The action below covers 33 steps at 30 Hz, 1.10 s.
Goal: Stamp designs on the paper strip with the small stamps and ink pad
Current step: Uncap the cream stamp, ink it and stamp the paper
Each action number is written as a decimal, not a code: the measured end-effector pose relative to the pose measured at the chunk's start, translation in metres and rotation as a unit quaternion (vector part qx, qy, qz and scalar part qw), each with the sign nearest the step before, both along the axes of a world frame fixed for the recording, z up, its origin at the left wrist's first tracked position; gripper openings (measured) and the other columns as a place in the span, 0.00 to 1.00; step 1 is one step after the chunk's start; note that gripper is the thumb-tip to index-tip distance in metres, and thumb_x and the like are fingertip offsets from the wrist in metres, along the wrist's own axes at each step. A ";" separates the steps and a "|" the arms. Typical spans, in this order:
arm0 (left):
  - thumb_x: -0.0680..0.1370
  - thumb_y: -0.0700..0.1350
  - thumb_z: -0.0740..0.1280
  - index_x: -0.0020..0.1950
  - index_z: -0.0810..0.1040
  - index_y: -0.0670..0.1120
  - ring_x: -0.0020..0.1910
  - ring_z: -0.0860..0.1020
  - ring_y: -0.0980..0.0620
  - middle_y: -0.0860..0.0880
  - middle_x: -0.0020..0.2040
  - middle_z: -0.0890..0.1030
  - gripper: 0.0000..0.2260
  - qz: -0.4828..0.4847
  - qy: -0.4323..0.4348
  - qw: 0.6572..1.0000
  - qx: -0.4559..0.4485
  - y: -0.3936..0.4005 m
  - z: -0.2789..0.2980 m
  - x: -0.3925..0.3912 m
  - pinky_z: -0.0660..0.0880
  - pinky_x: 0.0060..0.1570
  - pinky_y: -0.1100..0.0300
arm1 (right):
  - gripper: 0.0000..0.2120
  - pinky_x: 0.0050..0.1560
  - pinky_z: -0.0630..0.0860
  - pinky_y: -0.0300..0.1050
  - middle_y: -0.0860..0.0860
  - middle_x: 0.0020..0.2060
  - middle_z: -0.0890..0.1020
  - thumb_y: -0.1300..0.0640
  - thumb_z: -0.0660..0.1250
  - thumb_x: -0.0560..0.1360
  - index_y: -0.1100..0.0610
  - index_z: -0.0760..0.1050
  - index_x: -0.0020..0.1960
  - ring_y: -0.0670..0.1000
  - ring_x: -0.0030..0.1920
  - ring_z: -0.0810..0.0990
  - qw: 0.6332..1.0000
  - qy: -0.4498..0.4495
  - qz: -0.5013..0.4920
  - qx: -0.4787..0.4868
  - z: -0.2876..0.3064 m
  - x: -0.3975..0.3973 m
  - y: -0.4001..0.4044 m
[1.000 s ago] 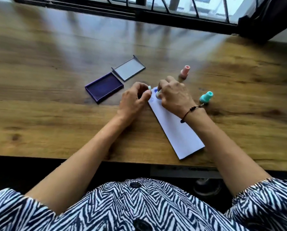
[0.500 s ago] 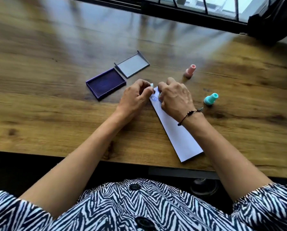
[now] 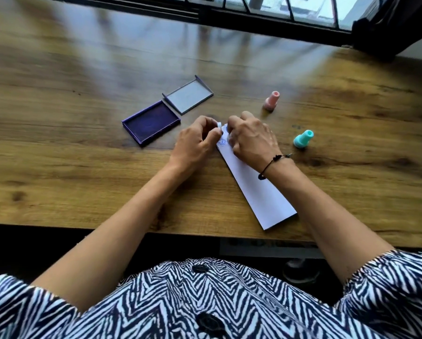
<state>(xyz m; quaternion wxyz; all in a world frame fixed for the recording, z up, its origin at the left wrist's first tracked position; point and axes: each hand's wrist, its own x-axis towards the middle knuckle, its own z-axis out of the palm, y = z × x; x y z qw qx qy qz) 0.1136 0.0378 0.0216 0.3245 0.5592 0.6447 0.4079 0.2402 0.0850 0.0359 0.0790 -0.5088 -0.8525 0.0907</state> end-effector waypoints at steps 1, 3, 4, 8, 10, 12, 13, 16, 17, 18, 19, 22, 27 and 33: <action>0.77 0.45 0.61 0.54 0.74 0.41 0.48 0.78 0.44 0.41 0.49 0.82 0.10 -0.002 0.003 1.000 0.001 -0.001 0.000 0.001 0.72 0.48 0.54 | 0.07 0.39 0.66 0.46 0.60 0.48 0.76 0.62 0.61 0.73 0.60 0.74 0.50 0.63 0.46 0.77 1.000 0.027 -0.010 -0.011 0.001 0.003 0.001; 0.77 0.45 0.61 0.54 0.74 0.41 0.47 0.78 0.45 0.40 0.49 0.81 0.10 -0.007 0.009 1.000 0.009 -0.003 -0.002 0.001 0.71 0.46 0.57 | 0.07 0.41 0.66 0.40 0.58 0.46 0.80 0.62 0.63 0.72 0.60 0.77 0.48 0.60 0.47 0.78 0.990 0.129 -0.057 0.000 0.005 0.013 0.001; 0.77 0.45 0.60 0.54 0.73 0.41 0.47 0.78 0.45 0.40 0.49 0.81 0.10 -0.010 0.015 1.000 0.016 -0.004 -0.003 0.001 0.70 0.44 0.60 | 0.06 0.41 0.66 0.34 0.55 0.44 0.81 0.62 0.64 0.71 0.60 0.78 0.46 0.57 0.46 0.79 0.976 0.196 -0.091 0.019 0.009 0.018 0.000; 0.76 0.44 0.62 0.54 0.73 0.41 0.49 0.79 0.45 0.40 0.51 0.81 0.10 0.002 -0.058 0.998 0.027 -0.006 -0.005 -0.001 0.73 0.49 0.57 | 0.01 0.38 0.75 0.42 0.54 0.35 0.82 0.59 0.68 0.70 0.55 0.78 0.42 0.51 0.32 0.79 0.903 0.385 -0.190 -0.025 0.022 0.036 -0.010; 0.76 0.42 0.62 0.55 0.73 0.40 0.50 0.79 0.46 0.39 0.53 0.80 0.09 0.015 -0.133 0.990 0.041 -0.009 -0.004 -0.003 0.75 0.52 0.54 | 0.03 0.30 0.74 0.40 0.52 0.31 0.80 0.60 0.68 0.71 0.54 0.76 0.40 0.46 0.25 0.75 0.873 0.432 -0.202 -0.102 0.023 0.039 -0.016; 0.76 0.41 0.63 0.54 0.73 0.41 0.48 0.78 0.50 0.42 0.51 0.80 0.08 0.014 -0.157 0.986 0.055 -0.013 -0.005 -0.002 0.75 0.50 0.58 | 0.05 0.27 0.73 0.39 0.50 0.31 0.79 0.61 0.68 0.72 0.53 0.75 0.39 0.45 0.24 0.73 0.841 0.472 -0.203 -0.170 0.023 0.038 -0.024; 0.75 0.42 0.64 0.54 0.74 0.42 0.48 0.78 0.51 0.43 0.50 0.80 0.09 0.008 -0.157 0.986 0.057 -0.015 -0.005 -0.001 0.75 0.49 0.59 | 0.06 0.27 0.73 0.39 0.50 0.32 0.79 0.62 0.68 0.72 0.53 0.75 0.39 0.46 0.25 0.73 0.827 0.490 -0.199 -0.193 0.024 0.037 -0.027; 0.74 0.44 0.65 0.55 0.74 0.42 0.49 0.79 0.50 0.43 0.51 0.80 0.11 -0.022 -0.172 0.984 0.051 -0.021 -0.006 0.007 0.76 0.52 0.56 | 0.06 0.28 0.76 0.39 0.50 0.33 0.80 0.63 0.67 0.73 0.53 0.76 0.40 0.46 0.26 0.75 0.804 0.520 -0.177 -0.229 0.026 0.035 -0.037; 0.74 0.43 0.66 0.56 0.74 0.42 0.50 0.79 0.50 0.43 0.52 0.80 0.11 -0.032 -0.181 0.982 0.049 -0.022 -0.005 0.009 0.76 0.53 0.56 | 0.05 0.29 0.77 0.38 0.50 0.33 0.80 0.62 0.67 0.73 0.53 0.77 0.41 0.46 0.27 0.76 0.802 0.524 -0.162 -0.235 0.027 0.033 -0.040; 0.74 0.42 0.66 0.56 0.74 0.42 0.50 0.79 0.50 0.43 0.52 0.80 0.11 -0.041 -0.186 0.980 0.049 -0.022 -0.004 0.011 0.76 0.54 0.55 | 0.05 0.30 0.78 0.38 0.50 0.33 0.80 0.62 0.67 0.73 0.53 0.77 0.42 0.45 0.27 0.77 0.805 0.524 -0.147 -0.238 0.027 0.033 -0.043; 0.74 0.42 0.66 0.56 0.75 0.42 0.50 0.79 0.51 0.44 0.51 0.80 0.11 -0.051 -0.190 0.979 0.050 -0.022 -0.002 0.013 0.77 0.54 0.56 | 0.05 0.31 0.79 0.38 0.50 0.34 0.79 0.62 0.67 0.73 0.53 0.77 0.42 0.45 0.28 0.77 0.808 0.522 -0.135 -0.237 0.028 0.032 -0.045; 0.74 0.41 0.67 0.55 0.76 0.45 0.50 0.80 0.54 0.48 0.50 0.81 0.10 -0.071 -0.219 0.972 0.054 -0.022 0.002 0.017 0.77 0.53 0.59 | 0.04 0.32 0.79 0.39 0.51 0.34 0.79 0.62 0.67 0.73 0.54 0.77 0.42 0.47 0.29 0.77 0.822 0.509 -0.131 -0.219 0.031 0.032 -0.050; 0.73 0.38 0.67 0.51 0.77 0.52 0.49 0.81 0.58 0.53 0.48 0.81 0.11 -0.100 -0.238 0.964 0.059 -0.022 0.010 0.023 0.77 0.51 0.65 | 0.03 0.32 0.80 0.37 0.51 0.35 0.80 0.61 0.67 0.73 0.59 0.77 0.47 0.46 0.29 0.79 0.843 0.484 -0.136 -0.188 0.030 0.038 -0.052; 0.74 0.38 0.66 0.53 0.76 0.47 0.51 0.80 0.52 0.47 0.49 0.81 0.10 -0.119 -0.169 0.976 0.073 -0.018 0.017 0.035 0.77 0.56 0.56 | 0.01 0.28 0.77 0.36 0.51 0.32 0.78 0.62 0.67 0.73 0.58 0.76 0.44 0.43 0.25 0.77 0.805 0.542 -0.161 -0.179 0.026 0.046 -0.054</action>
